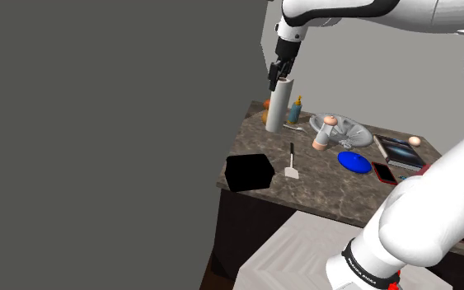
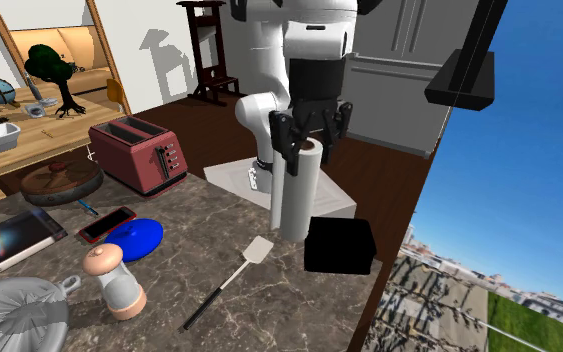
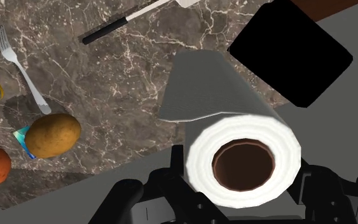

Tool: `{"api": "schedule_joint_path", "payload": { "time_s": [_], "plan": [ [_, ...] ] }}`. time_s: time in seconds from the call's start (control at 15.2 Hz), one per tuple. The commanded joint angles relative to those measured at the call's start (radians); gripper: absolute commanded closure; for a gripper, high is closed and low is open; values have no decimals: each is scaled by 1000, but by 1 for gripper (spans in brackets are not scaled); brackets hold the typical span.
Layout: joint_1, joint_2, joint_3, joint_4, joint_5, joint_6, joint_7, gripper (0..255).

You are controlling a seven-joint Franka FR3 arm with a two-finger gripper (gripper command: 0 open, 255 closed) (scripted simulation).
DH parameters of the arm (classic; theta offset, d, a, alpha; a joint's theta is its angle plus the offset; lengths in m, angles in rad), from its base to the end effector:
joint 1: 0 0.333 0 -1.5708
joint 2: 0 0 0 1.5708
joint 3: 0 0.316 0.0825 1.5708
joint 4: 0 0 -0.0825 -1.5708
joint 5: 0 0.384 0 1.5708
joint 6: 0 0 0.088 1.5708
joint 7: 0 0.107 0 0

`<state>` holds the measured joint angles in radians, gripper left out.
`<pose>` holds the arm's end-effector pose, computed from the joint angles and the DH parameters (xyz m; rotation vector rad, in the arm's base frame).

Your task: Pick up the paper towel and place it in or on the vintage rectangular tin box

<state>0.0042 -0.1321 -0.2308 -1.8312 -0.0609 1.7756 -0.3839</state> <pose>0.5122 -0.1304 0.5879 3.0788 0.2598 0.0940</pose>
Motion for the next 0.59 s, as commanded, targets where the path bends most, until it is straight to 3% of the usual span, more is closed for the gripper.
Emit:
{"api": "schedule_joint_path", "payload": {
  "time_s": [0.0,0.53],
  "plan": [
    [17,-41,26,-7,-8,-35,45,255],
    [81,-140,139,2,-9,-153,214,255]
  ]
}}
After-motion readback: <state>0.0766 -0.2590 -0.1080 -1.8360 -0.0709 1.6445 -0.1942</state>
